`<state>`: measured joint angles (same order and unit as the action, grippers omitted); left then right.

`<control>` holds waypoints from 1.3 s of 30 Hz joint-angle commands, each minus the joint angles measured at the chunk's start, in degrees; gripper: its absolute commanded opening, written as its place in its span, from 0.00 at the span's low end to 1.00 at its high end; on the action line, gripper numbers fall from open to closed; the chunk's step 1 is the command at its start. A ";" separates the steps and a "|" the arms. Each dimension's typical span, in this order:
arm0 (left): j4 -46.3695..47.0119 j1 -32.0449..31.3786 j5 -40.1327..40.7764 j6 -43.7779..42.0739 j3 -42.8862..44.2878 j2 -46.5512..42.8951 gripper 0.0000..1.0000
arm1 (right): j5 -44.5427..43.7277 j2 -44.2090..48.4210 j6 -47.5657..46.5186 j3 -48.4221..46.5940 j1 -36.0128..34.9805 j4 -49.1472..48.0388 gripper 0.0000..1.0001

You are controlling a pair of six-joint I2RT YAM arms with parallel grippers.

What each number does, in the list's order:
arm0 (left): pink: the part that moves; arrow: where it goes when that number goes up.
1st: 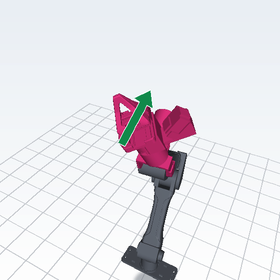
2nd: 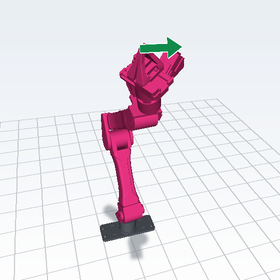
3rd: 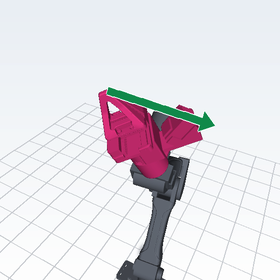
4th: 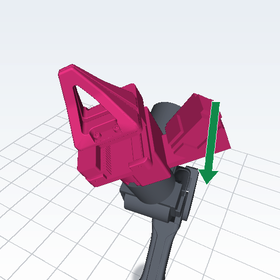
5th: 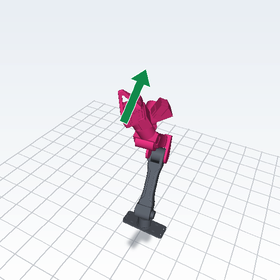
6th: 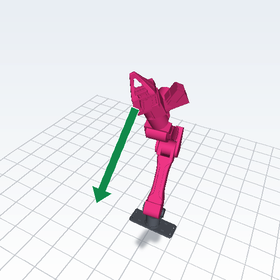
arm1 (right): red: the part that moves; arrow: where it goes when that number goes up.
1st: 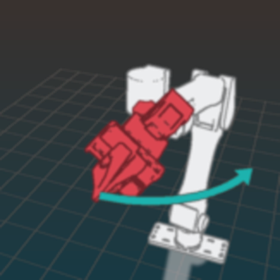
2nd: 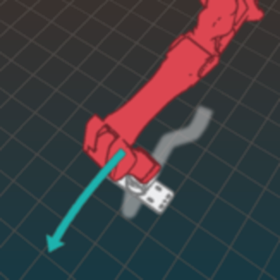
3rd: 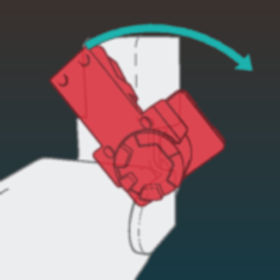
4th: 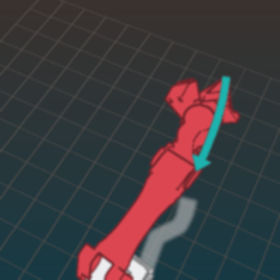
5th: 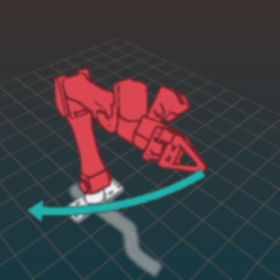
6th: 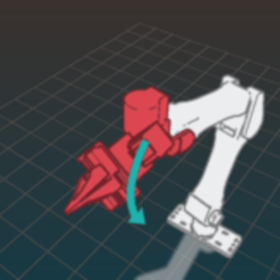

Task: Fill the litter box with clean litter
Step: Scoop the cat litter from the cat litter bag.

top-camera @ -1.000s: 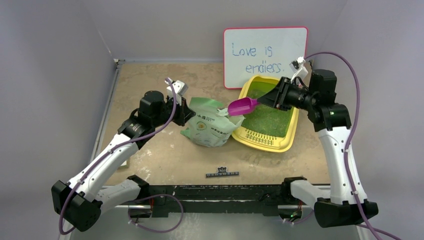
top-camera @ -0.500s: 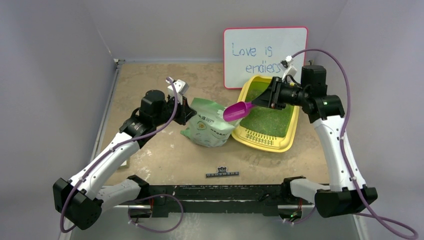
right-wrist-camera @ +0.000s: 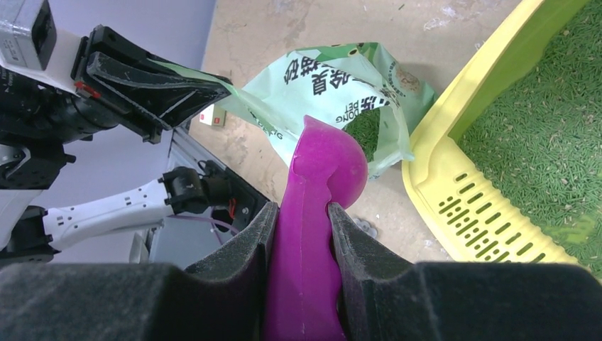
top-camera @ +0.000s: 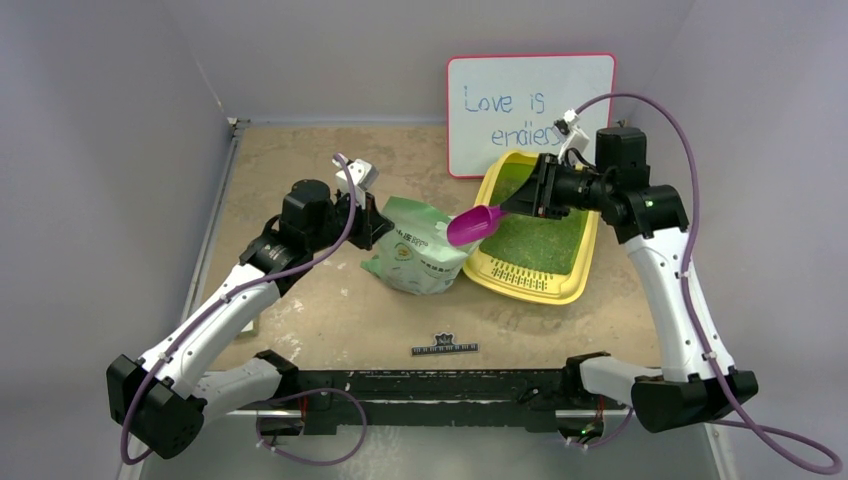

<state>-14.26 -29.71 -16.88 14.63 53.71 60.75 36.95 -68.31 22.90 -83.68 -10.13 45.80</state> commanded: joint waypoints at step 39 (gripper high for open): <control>8.46 -0.25 2.18 10.46 -2.73 -0.30 0.00 | -23.08 -24.30 -6.24 -6.39 -19.88 -4.52 0.00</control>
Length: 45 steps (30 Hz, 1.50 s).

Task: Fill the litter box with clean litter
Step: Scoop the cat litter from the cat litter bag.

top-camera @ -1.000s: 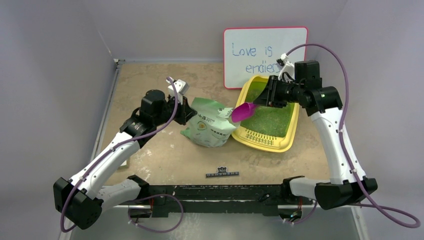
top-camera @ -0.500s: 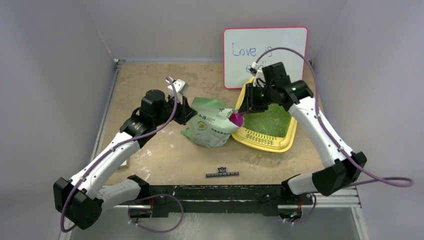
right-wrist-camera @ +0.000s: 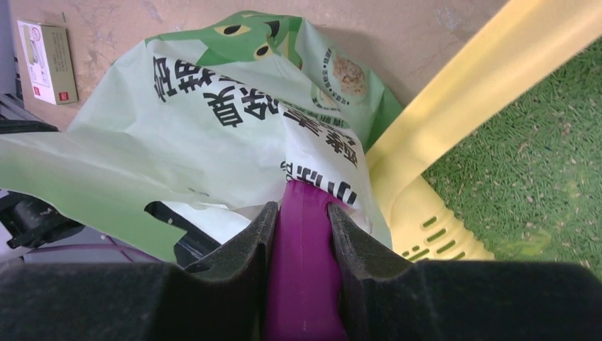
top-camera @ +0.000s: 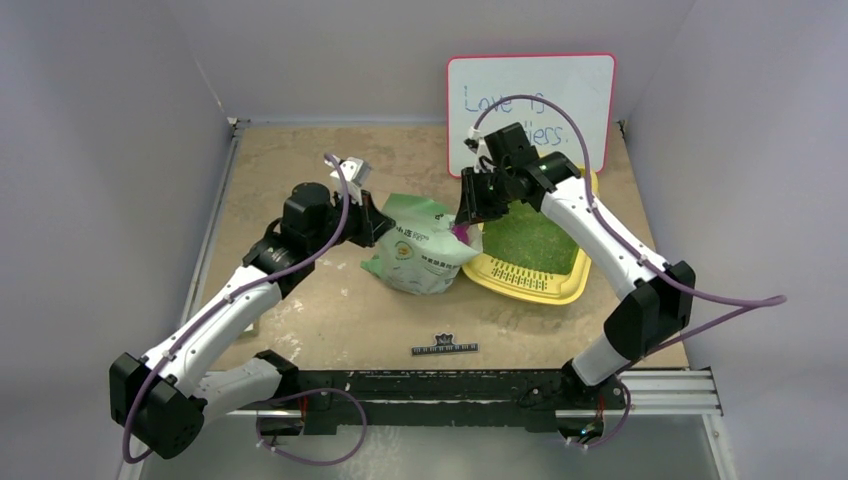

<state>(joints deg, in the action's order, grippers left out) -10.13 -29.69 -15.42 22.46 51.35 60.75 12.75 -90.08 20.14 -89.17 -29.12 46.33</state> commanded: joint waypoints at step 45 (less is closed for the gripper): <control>1.87 -3.84 9.27 -1.39 -0.54 -5.32 0.00 | -2.19 -4.68 -0.41 -2.17 -4.80 -0.58 0.00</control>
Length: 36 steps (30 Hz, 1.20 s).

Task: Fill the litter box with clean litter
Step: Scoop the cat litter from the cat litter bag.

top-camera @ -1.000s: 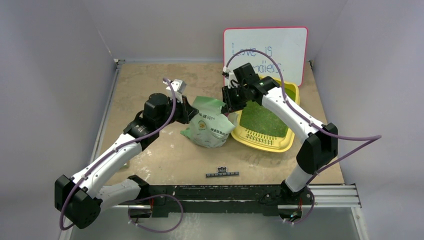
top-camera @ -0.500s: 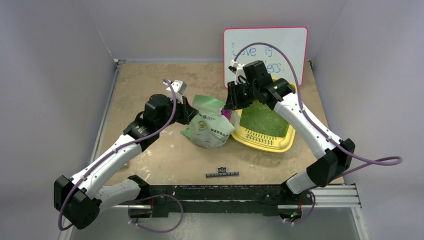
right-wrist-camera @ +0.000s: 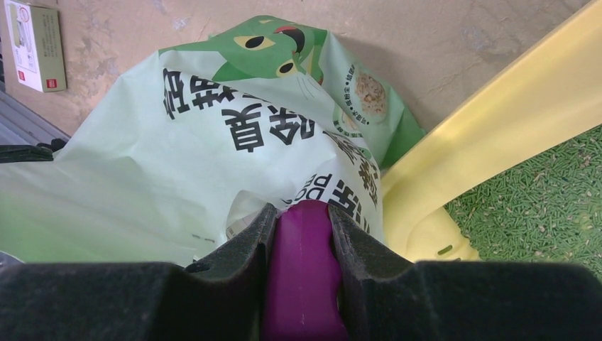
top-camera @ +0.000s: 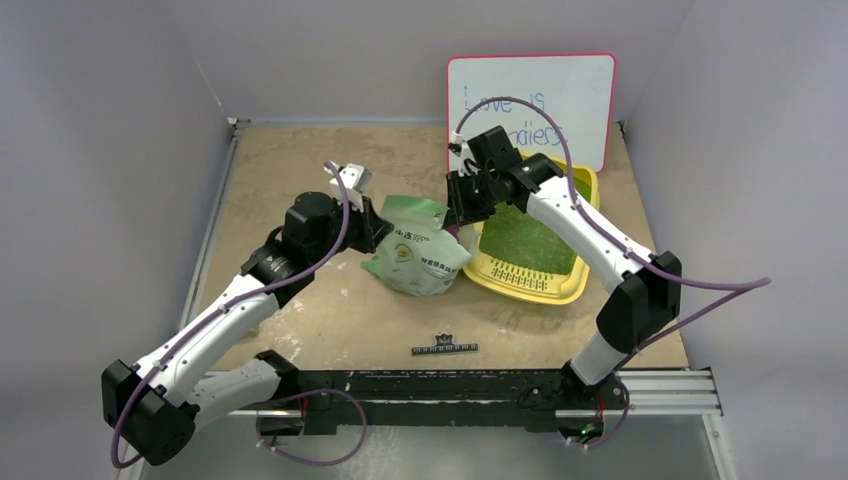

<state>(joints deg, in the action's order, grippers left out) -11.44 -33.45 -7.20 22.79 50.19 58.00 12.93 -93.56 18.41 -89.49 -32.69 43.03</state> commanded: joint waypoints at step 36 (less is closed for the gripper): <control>4.66 -0.10 3.43 -2.52 -0.57 -2.68 0.00 | -16.05 4.97 7.41 13.93 -8.28 -13.96 0.00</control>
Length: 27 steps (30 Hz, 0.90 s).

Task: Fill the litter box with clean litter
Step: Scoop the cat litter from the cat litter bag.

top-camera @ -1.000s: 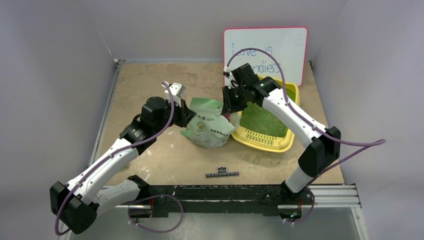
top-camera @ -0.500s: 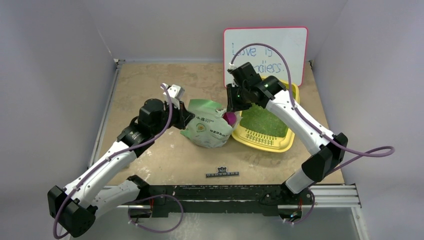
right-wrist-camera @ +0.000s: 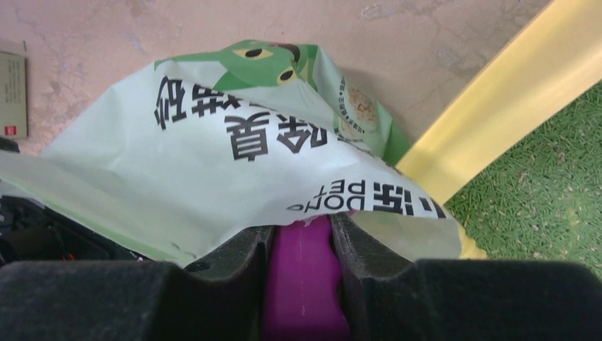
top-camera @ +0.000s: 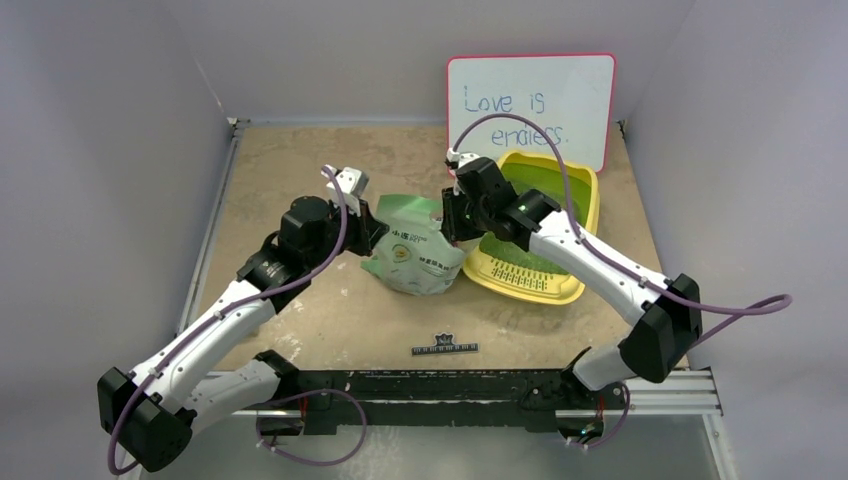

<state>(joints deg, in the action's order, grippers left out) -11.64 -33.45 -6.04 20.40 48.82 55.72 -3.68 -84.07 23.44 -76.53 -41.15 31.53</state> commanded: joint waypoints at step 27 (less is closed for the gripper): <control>4.48 -0.12 -0.66 0.69 1.64 0.56 0.00 | 41.55 -1.14 18.52 15.85 11.24 -33.13 0.00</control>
<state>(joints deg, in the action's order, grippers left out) -10.24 -33.45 -5.61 20.47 48.82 56.47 22.04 -85.78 33.47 -62.52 -30.09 8.88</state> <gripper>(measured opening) 0.007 0.301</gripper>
